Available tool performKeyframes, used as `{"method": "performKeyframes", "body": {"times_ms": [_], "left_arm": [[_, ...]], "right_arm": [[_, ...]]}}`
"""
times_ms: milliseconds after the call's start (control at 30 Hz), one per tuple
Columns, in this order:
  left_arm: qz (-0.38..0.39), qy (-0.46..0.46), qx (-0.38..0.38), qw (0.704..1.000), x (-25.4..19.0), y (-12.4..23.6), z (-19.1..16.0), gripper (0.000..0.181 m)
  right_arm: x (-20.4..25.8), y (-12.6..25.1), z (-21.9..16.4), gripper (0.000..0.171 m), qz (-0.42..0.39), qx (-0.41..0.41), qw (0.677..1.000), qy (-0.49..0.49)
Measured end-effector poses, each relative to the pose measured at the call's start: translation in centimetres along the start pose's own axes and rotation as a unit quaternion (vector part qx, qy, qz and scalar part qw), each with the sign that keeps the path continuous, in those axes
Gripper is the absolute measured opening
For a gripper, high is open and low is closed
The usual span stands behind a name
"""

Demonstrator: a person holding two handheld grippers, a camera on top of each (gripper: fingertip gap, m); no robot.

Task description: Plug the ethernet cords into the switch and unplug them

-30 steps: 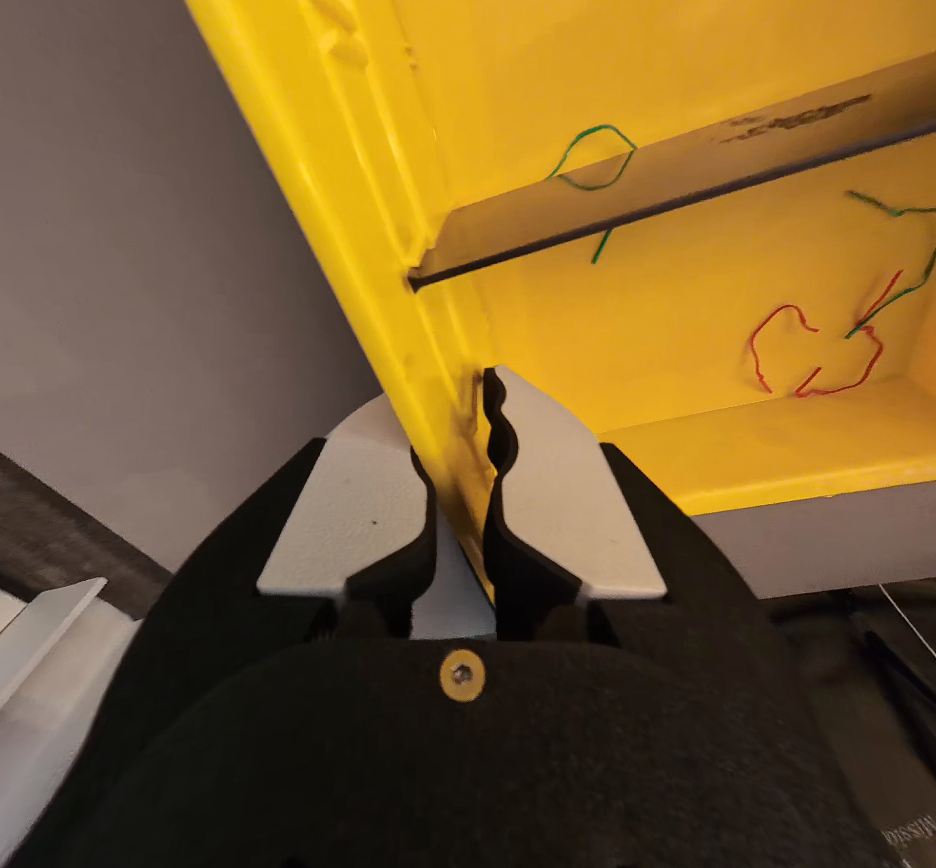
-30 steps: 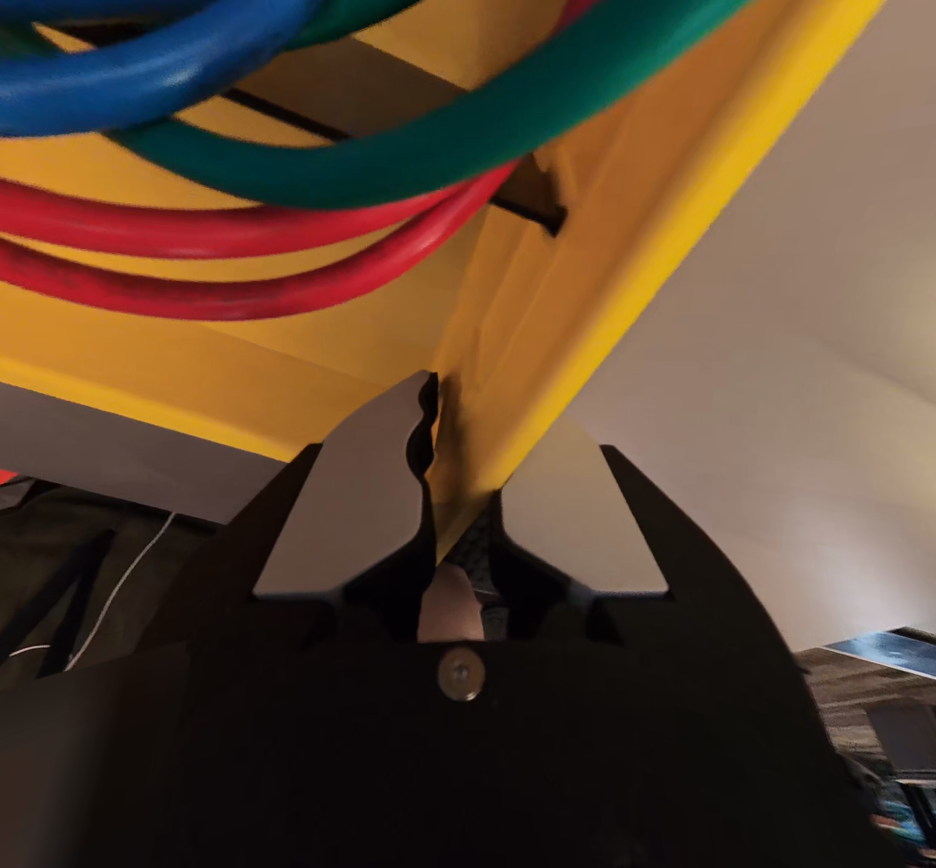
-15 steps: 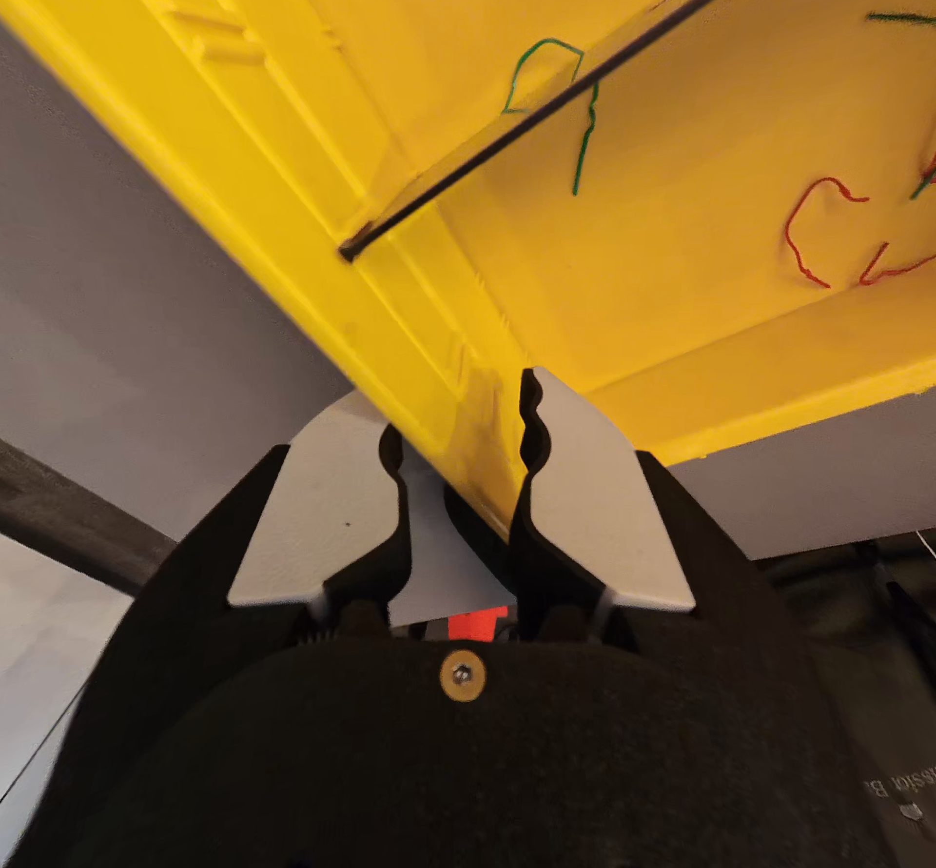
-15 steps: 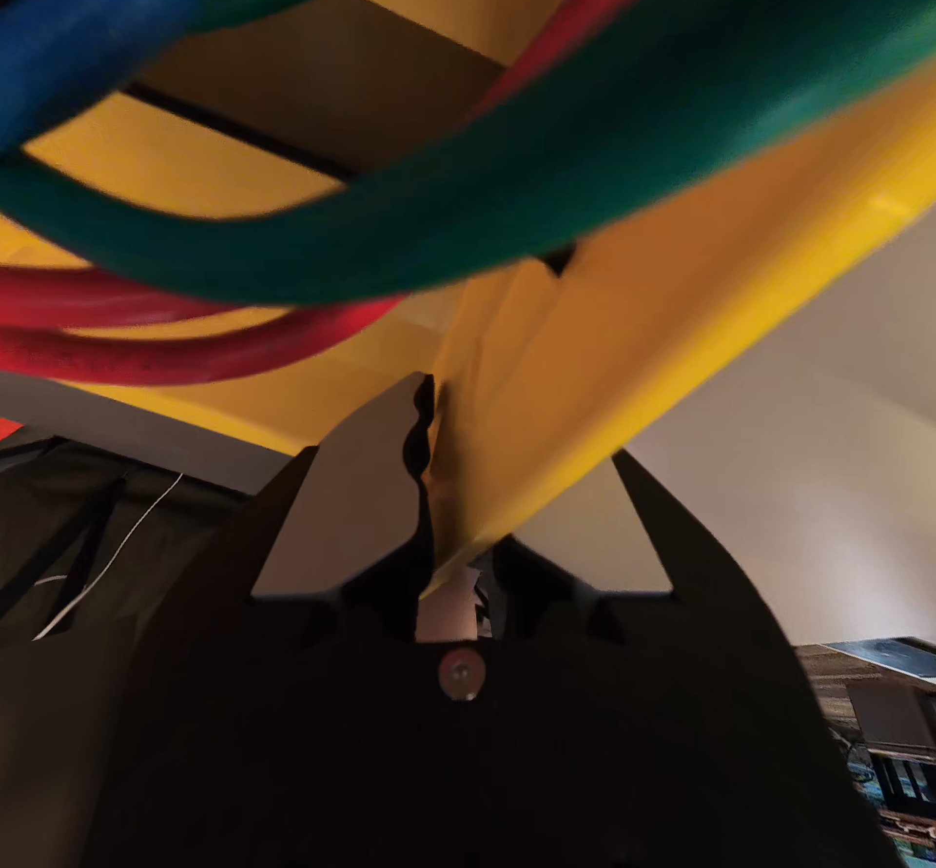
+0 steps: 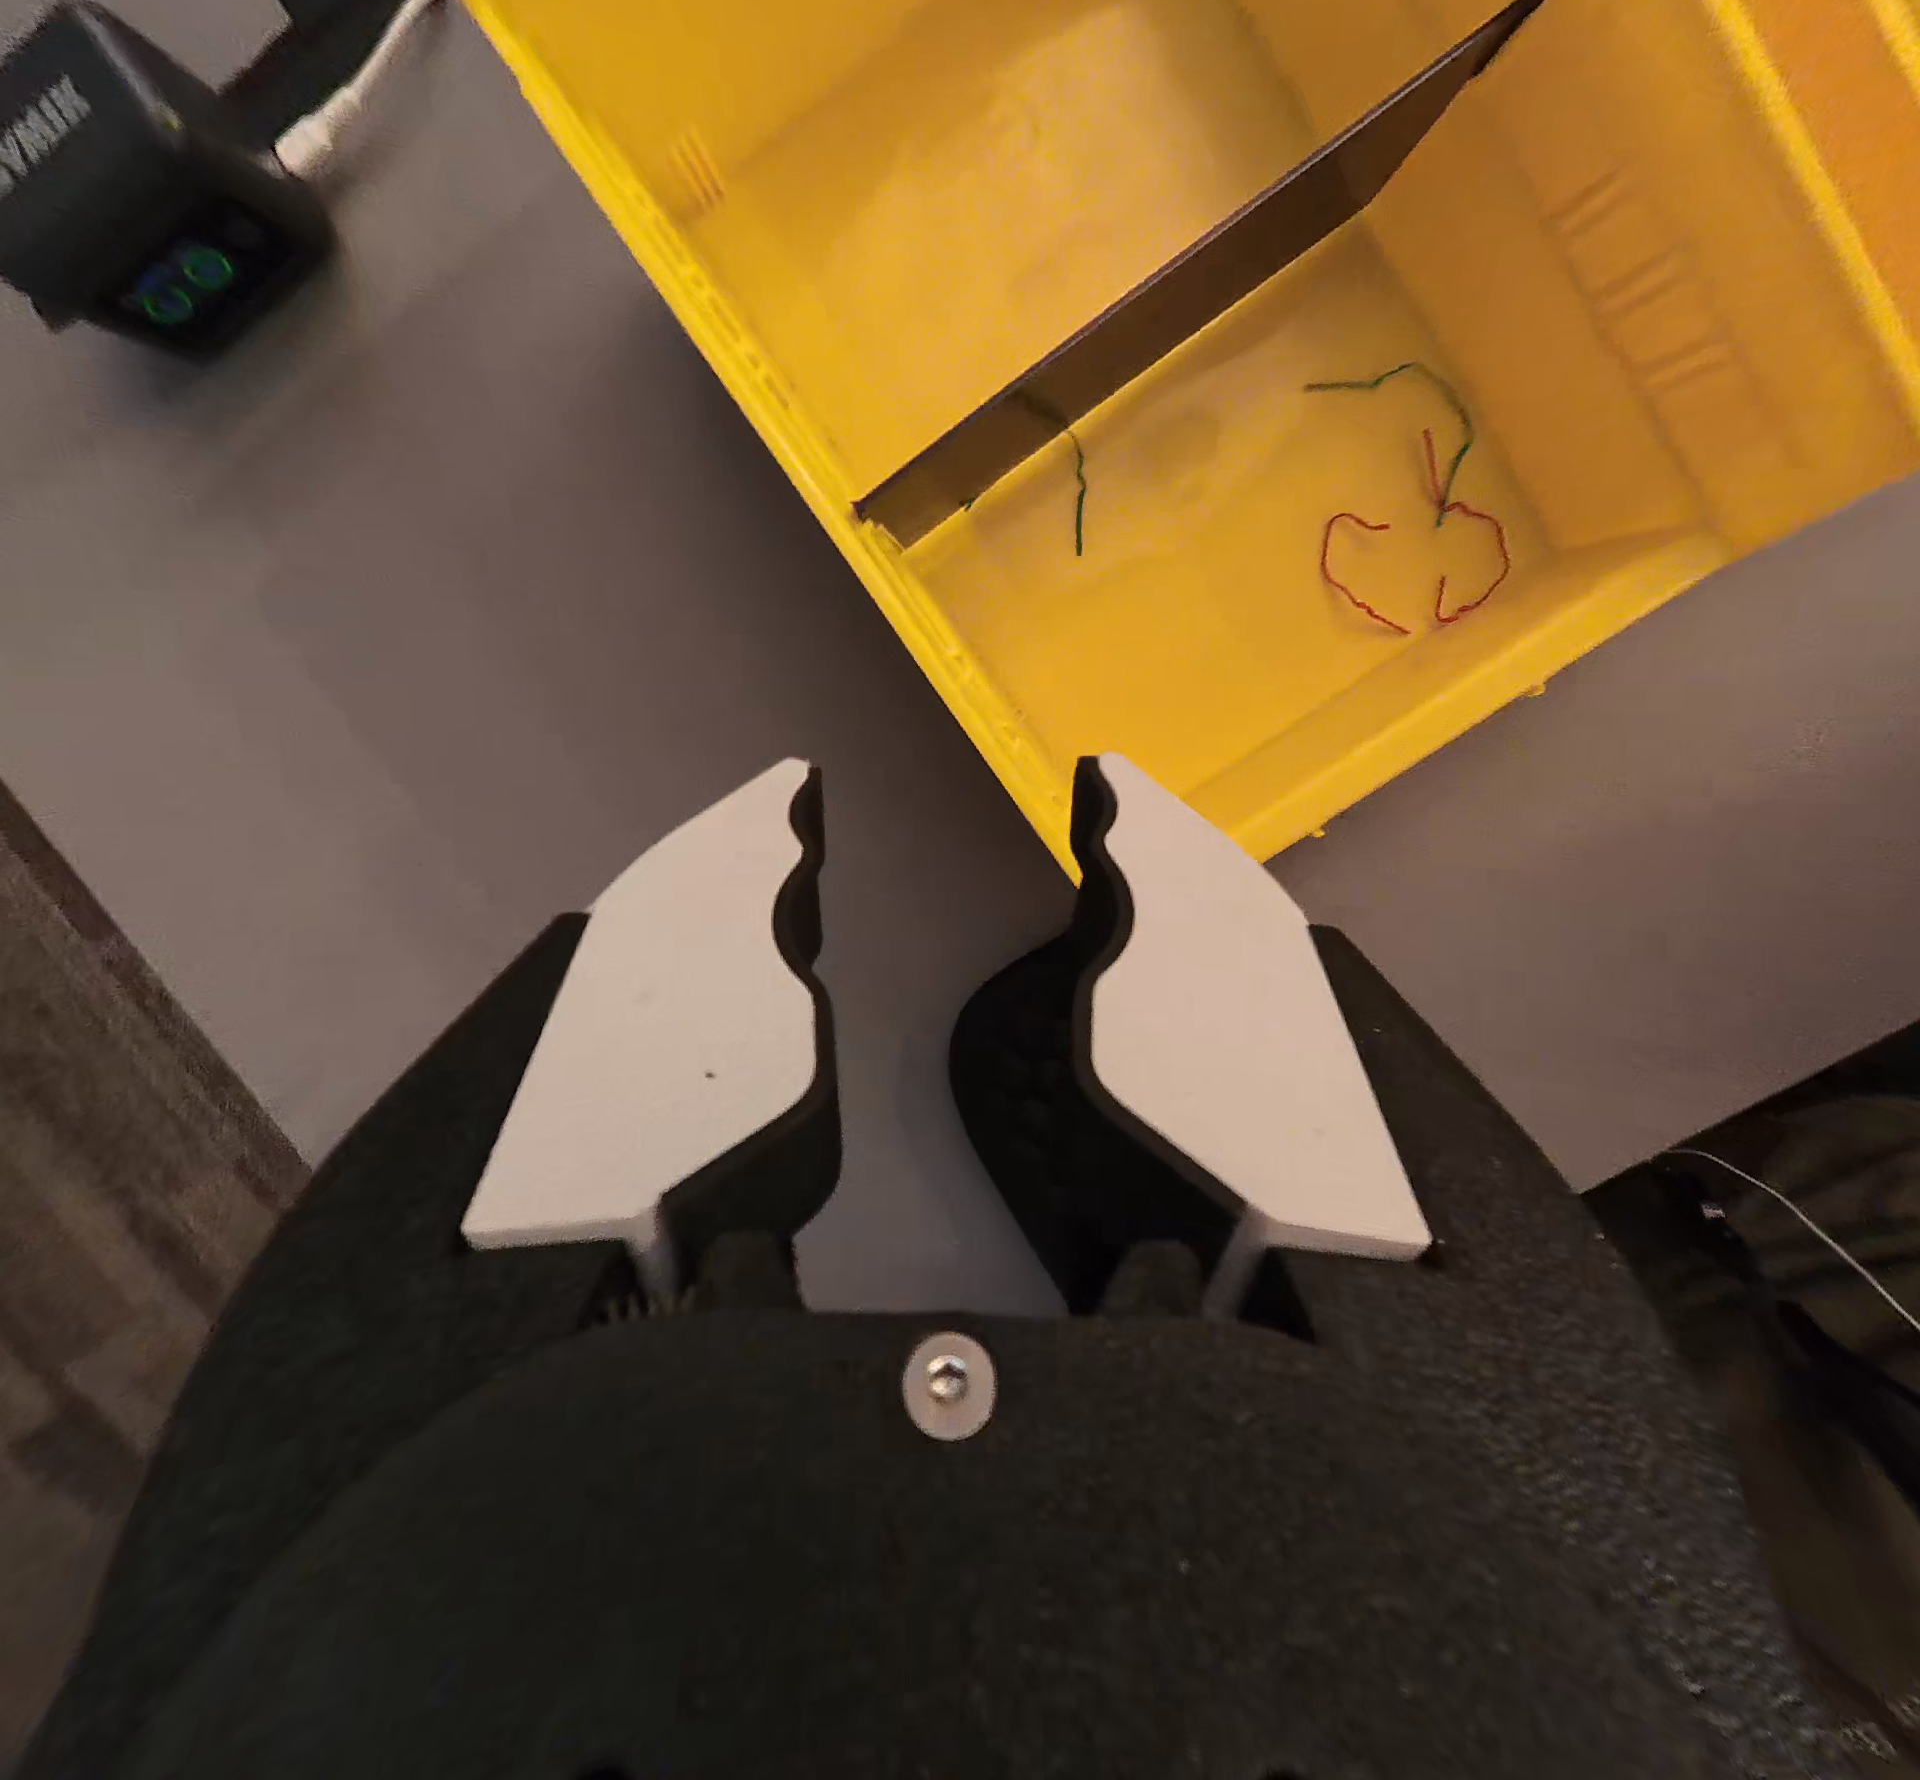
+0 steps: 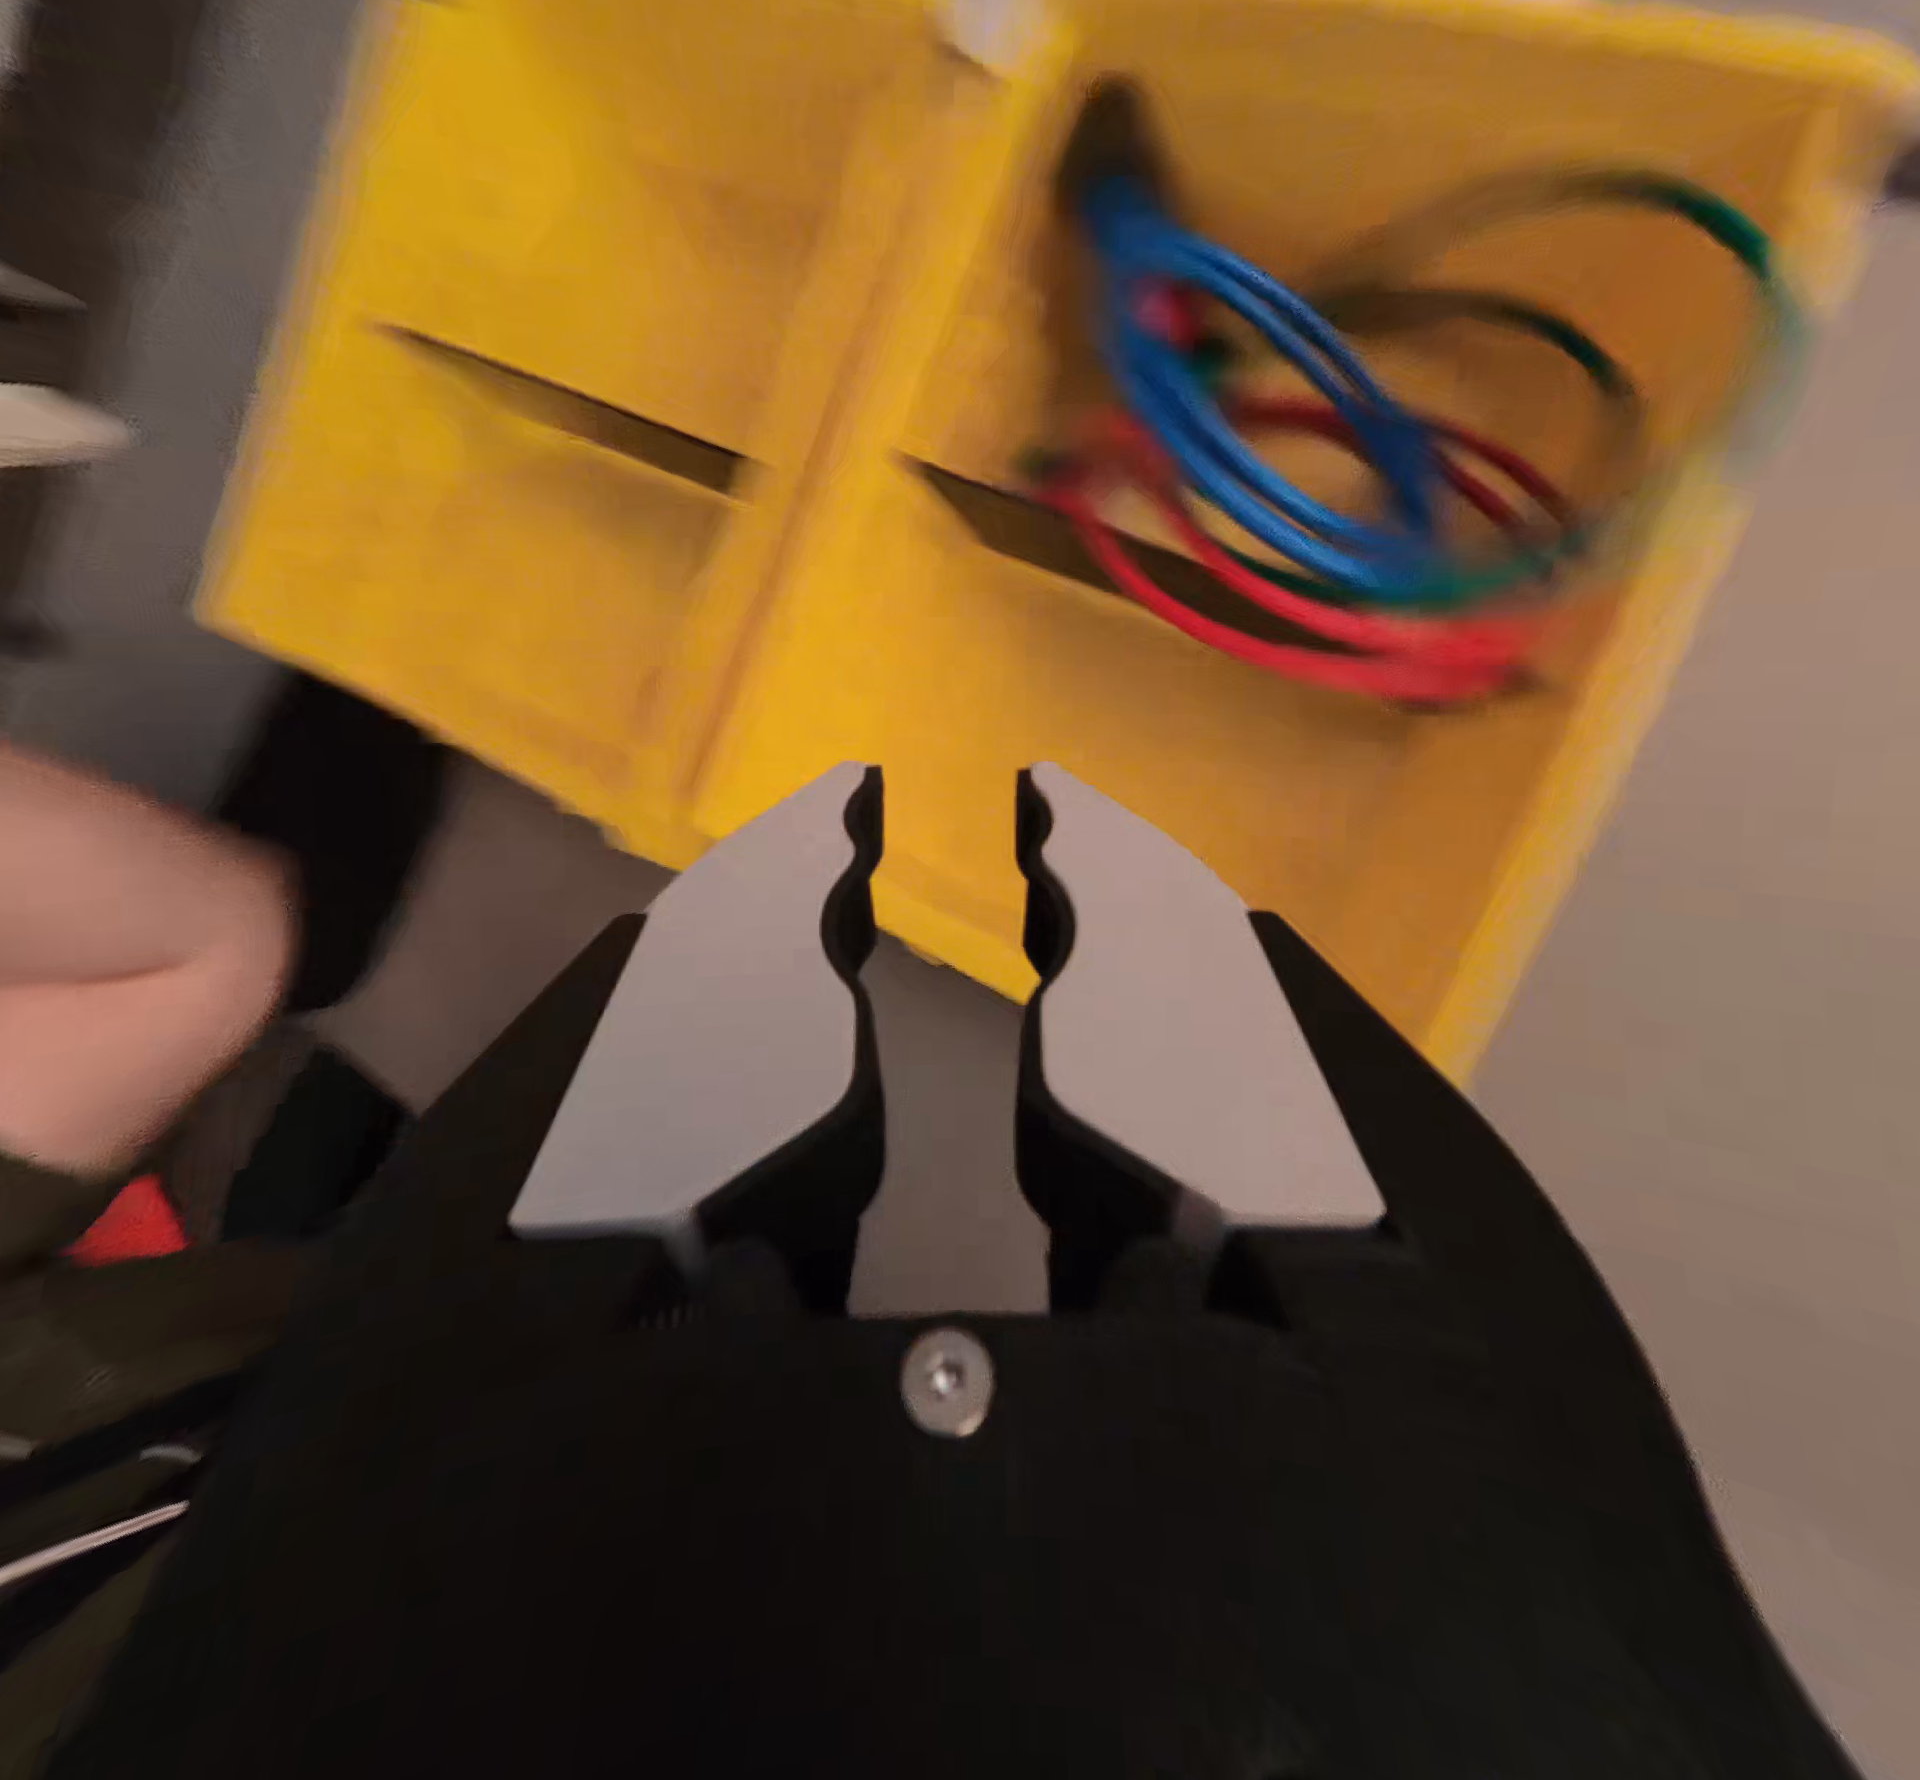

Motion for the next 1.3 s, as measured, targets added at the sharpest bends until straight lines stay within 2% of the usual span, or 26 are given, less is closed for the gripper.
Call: {"method": "performKeyframes", "body": {"times_ms": [67, 200, 300, 367, 467, 667, 800, 967, 1200, 1300], "left_arm": [[-0.012, -0.006, -0.005, 1.000, -0.1, 0.1, 0.0, 0.045], [-0.022, -0.012, 0.002, 1.000, -0.1, -0.1, -0.2, 0.046], [-0.034, -0.022, -0.005, 0.999, -0.1, 0.3, -0.4, 0.046], [-0.040, -0.024, -0.020, 0.999, 0.0, 0.9, -0.3, 0.046], [-0.055, -0.023, -0.041, 0.997, 0.0, 1.6, -0.2, 0.045], [-0.068, -0.026, -0.045, 0.996, 0.1, 1.8, -0.3, 0.046], [-0.073, -0.029, -0.048, 0.996, 0.1, 1.9, -0.4, 0.045], [-0.073, -0.028, -0.048, 0.996, 0.1, 1.8, -0.3, 0.045], [-0.073, -0.034, -0.048, 0.996, 0.0, 1.9, -0.4, 0.044], [-0.073, -0.035, -0.049, 0.996, -0.1, 1.9, -0.3, 0.044]], "right_arm": [[5.0, -2.1, 3.2, 0.025, 0.068, -0.045, 0.996, 0.040], [6.4, -9.1, 4.5, 0.020, 0.015, 0.066, 0.995, 0.070], [6.7, -11.9, 3.5, 0.019, 0.006, 0.134, 0.989, 0.057], [7.5, -12.5, 3.3, 0.018, 0.015, 0.144, 0.987, 0.064], [6.9, -12.5, 2.9, 0.018, -0.030, 0.160, 0.984, 0.074], [5.7, -13.7, 2.0, 0.019, -0.060, 0.220, 0.972, 0.053], [5.9, -15.0, 1.5, 0.019, -0.040, 0.245, 0.968, 0.028], [5.7, -17.1, 1.5, 0.018, -0.060, 0.271, 0.961, 0.008], [6.9, -19.0, 2.6, 0.020, -0.053, 0.233, 0.971, -0.011], [6.6, -19.7, 2.6, 0.019, -0.081, 0.229, 0.970, 0.001]]}}
Point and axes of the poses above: each gripper's, where its closed fingertips meet, y back along the fingers, z out of its top, x = y × z across the jaws, the point moved 1 cm from there along y, back along the fingers, and after that the axes turned 14 degrees about y, right-handed, at the moved point
